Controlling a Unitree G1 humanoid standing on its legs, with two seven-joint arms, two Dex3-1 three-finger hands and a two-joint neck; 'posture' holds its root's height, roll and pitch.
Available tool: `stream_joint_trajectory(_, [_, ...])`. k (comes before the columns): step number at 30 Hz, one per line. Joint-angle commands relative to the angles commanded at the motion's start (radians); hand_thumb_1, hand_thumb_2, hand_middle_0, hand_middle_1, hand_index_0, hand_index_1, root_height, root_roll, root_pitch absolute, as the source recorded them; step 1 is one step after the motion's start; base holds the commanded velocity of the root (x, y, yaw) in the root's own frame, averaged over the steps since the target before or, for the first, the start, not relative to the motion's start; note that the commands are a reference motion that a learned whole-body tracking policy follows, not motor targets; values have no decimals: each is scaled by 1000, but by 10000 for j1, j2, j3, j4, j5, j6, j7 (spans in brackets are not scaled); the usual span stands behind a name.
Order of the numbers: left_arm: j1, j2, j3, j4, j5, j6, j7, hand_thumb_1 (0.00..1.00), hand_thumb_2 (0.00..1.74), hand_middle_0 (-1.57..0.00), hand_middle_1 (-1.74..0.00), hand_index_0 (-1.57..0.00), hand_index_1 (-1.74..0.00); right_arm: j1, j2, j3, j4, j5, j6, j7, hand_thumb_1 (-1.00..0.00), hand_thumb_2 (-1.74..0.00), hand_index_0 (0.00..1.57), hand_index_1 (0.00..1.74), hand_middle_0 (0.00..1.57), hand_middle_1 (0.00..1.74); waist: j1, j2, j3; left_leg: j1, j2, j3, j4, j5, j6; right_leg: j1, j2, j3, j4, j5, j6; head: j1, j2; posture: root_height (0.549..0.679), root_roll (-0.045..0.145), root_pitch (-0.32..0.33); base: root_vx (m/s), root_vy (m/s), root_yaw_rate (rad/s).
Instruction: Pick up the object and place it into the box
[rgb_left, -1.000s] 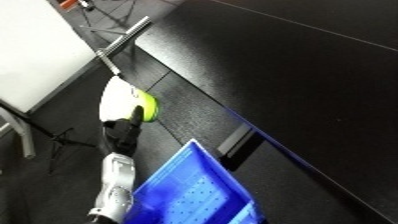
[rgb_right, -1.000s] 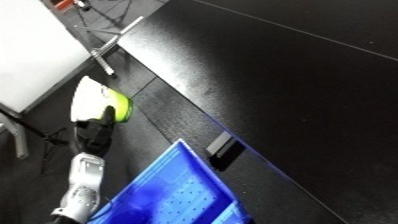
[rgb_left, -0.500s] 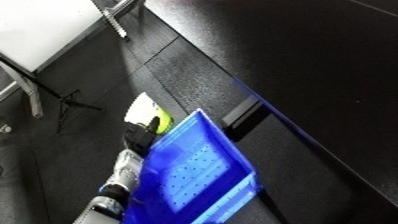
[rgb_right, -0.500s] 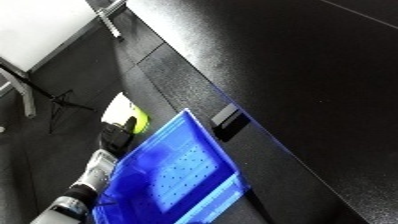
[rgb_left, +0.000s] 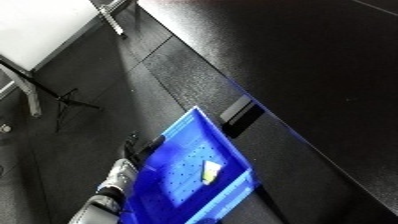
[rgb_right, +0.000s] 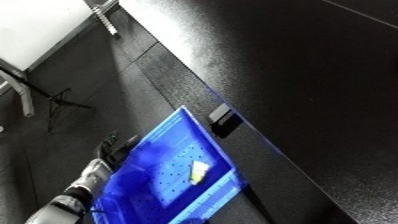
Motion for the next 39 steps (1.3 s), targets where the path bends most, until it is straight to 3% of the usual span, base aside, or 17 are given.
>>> stream_joint_trajectory(7, [119, -141, -417, 34, 727, 332, -770, 0, 0, 0, 0, 0, 0, -37, -77, 80, -127, 39, 30, -130, 0, 0, 0, 0, 0, 0, -69, 125, 0, 21, -44, 84, 155, -140, 33, -57, 18, 63, -34, 100, 32, 1202, 739, 621, 37, -41, -24, 1, -45])
stream_joint_trajectory(16, [538, -409, -1802, -379, 4190, -464, -1310, 0, 0, 0, 0, 0, 0, -156, -366, 144, -447, 102, 220, -258, 0, 0, 0, 0, 0, 0, -196, 298, 0, -40, -2, 323, 434, -346, 74, -269, 48, 160, -86, 333, 89, 3857, 1648, 622, 31, -32, -38, 8, -137])
stream_joint_trajectory(21, [809, -778, -2464, -853, 5073, -696, -1455, 0, 0, 0, 0, 0, 0, -271, -516, 54, -463, 106, 205, -377, 0, 0, 0, 0, 0, 0, -250, 443, 0, -6, 62, 419, 327, -322, 40, -370, 51, 228, -141, 450, 127, 5739, 1942, 623, 28, -24, -41, 17, -130])
stream_joint_trajectory(25, [990, -1150, -2915, -1085, 5461, -787, -1489, 0, 0, 0, 0, 0, 0, -380, -537, -51, -365, 100, 195, -446, 0, 0, 0, 0, 0, 0, -303, 574, 0, 79, 113, 469, 175, -256, -7, -411, 12, 282, -136, 493, 115, 6716, 2137, 624, 29, -22, -19, 19, -59])
stream_joint_trajectory(34, [909, -1747, -3606, -1584, 5906, -1179, -1139, 0, 0, 0, 0, 0, 0, -614, -451, -124, -228, 31, 254, -490, 0, 0, 0, 0, 0, 0, -449, 656, -30, 143, 181, 560, 207, -314, -11, -597, -20, 440, -143, 680, 172, 9330, 1795, 625, 28, -20, -10, 4, -55])
stream_joint_trajectory(39, [1041, -1968, -3694, -2190, 5482, -1256, -829, 0, 0, 0, 0, 0, 0, -702, -471, -218, -161, -102, 274, -493, 0, 0, 0, 0, 0, 0, -533, 664, -90, 77, 191, 606, 430, -468, 40, -716, 33, 548, -160, 795, 186, 10804, 1530, 623, 26, -18, -2, 29, -124])
